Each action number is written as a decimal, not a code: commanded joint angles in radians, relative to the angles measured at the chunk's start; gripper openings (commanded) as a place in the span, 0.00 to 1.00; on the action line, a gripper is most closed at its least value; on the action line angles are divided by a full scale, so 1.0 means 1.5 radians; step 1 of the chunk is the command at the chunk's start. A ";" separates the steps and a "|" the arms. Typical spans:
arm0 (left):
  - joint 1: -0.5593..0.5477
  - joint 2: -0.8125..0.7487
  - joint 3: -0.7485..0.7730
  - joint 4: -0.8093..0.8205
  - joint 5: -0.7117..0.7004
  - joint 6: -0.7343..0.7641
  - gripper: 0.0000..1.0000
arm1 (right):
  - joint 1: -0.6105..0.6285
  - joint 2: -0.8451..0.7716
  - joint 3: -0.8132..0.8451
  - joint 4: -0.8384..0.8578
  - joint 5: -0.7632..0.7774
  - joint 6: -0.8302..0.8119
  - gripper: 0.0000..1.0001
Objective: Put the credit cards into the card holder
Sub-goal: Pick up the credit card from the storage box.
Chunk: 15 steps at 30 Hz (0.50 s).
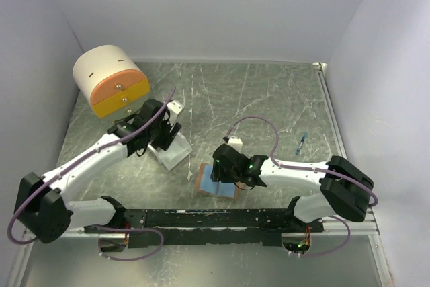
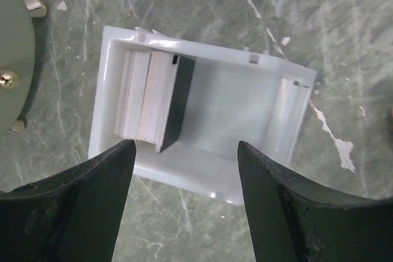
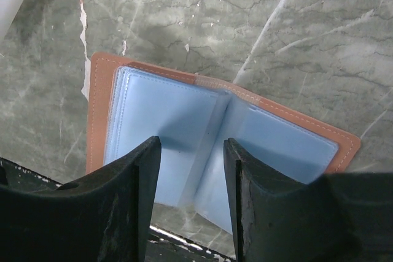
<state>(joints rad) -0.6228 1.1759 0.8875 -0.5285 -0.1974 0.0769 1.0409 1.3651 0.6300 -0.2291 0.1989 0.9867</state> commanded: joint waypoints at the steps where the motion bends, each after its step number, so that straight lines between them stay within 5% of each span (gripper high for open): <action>1: 0.037 0.059 0.051 -0.004 0.019 0.026 0.78 | 0.003 0.008 0.005 0.009 0.001 -0.008 0.46; 15: 0.060 0.136 0.022 0.040 0.014 0.090 0.72 | 0.008 0.013 0.002 0.030 -0.015 -0.011 0.45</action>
<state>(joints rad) -0.5411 1.3754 0.9321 -0.5171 -0.1932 0.1555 1.0447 1.3735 0.6300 -0.2188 0.1860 0.9821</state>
